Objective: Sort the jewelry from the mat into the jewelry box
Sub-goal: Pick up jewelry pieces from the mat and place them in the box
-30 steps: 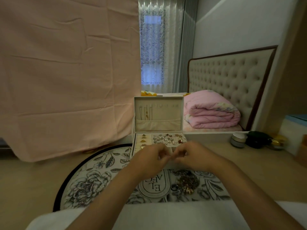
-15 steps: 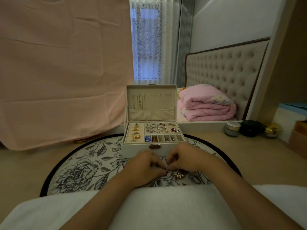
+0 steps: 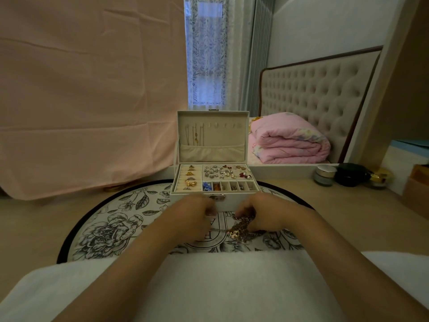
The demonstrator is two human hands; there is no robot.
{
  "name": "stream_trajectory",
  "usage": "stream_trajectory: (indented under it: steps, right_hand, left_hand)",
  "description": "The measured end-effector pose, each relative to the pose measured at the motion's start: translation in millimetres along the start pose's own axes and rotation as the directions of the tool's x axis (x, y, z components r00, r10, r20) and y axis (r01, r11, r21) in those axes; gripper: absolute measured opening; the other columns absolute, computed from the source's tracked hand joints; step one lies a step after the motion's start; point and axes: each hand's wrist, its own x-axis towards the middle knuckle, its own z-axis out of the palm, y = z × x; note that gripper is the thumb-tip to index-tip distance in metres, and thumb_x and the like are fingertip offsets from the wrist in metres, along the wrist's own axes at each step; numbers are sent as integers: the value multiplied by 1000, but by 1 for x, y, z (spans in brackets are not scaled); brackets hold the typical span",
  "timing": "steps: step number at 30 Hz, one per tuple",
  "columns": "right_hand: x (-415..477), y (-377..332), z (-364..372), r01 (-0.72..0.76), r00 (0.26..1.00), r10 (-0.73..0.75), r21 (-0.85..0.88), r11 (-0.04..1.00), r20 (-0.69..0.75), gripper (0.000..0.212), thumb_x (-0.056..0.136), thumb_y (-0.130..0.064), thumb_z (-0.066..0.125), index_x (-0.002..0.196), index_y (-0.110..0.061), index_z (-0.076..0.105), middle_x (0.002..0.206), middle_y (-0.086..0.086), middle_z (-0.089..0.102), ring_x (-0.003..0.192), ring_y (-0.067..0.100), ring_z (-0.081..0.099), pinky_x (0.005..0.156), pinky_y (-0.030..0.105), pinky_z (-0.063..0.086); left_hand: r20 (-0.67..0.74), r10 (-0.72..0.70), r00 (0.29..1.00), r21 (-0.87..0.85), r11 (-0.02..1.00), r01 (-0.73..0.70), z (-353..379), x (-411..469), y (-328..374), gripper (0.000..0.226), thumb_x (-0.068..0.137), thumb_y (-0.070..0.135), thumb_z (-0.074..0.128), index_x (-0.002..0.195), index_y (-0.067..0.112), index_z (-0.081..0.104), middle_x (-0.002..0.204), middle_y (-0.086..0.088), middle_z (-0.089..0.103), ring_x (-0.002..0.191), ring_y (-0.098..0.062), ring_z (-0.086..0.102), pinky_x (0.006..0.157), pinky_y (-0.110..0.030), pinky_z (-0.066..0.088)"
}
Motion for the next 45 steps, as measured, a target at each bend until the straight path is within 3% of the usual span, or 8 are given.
stream_trajectory:
  steps: [6,12,18,25,32,36,40,45]
  right_hand:
    - [-1,-5,4,36,998,-31,89,995,-62,22,83,-23,78,102,-33,75,95,-8,71,87,10,65,81,29,57]
    - [-11,3,-13,-9,991,14,41,999,-130,37,87,-11,73,119,-30,72,100,-17,64,80,-10,54,67,5,39]
    - [-11,3,-7,-21,997,22,21,1000,-69,38,90,-13,72,127,-23,69,121,-6,69,98,6,61,88,18,48]
    - [-11,-1,-7,-58,995,62,48,997,-77,39,83,-30,80,120,-23,71,97,-13,65,86,5,60,75,20,50]
    - [-15,1,-6,-185,982,186,27,982,-23,45,72,-46,86,108,-20,75,102,-5,69,95,14,63,80,28,53]
    - [-11,0,-3,-74,997,72,129,989,18,35,80,-24,83,113,-27,74,92,-15,64,93,11,63,83,24,51]
    - [-7,2,1,-19,1000,19,143,989,-1,31,81,-14,81,110,-24,75,101,-9,71,90,7,65,78,18,50]
    - [-9,6,0,-94,995,99,184,978,-21,36,79,-23,84,113,-24,73,89,-16,63,88,7,62,83,25,53]
  left_hand:
    - [-33,242,970,-107,964,-245,29,-4,17,23,87,37,70,110,35,69,109,13,58,100,-4,50,87,-26,45]
    - [135,54,989,-67,997,-45,2,-5,-3,22,85,18,65,102,31,69,100,14,59,90,-3,55,79,-19,50]
    - [178,-255,950,262,943,205,-21,-5,-5,17,90,28,59,103,22,68,102,3,63,96,-16,60,88,-29,53]
    - [30,217,976,31,975,-218,12,-5,15,17,94,32,59,109,33,69,109,14,57,100,-5,54,88,-27,49]
    - [-78,-134,988,383,911,153,7,-3,-5,19,95,29,51,106,19,63,103,2,57,88,-15,52,81,-29,50]
    - [-226,132,965,168,981,-95,17,1,10,19,98,25,52,113,27,63,116,9,57,106,-10,55,89,-23,46]
    - [-86,280,956,-184,939,-291,37,3,15,44,97,24,59,138,38,52,131,19,57,116,1,51,101,-20,41]
    - [-114,313,943,53,950,-309,36,2,5,30,97,34,58,126,31,65,114,9,59,108,-8,53,92,-27,47]
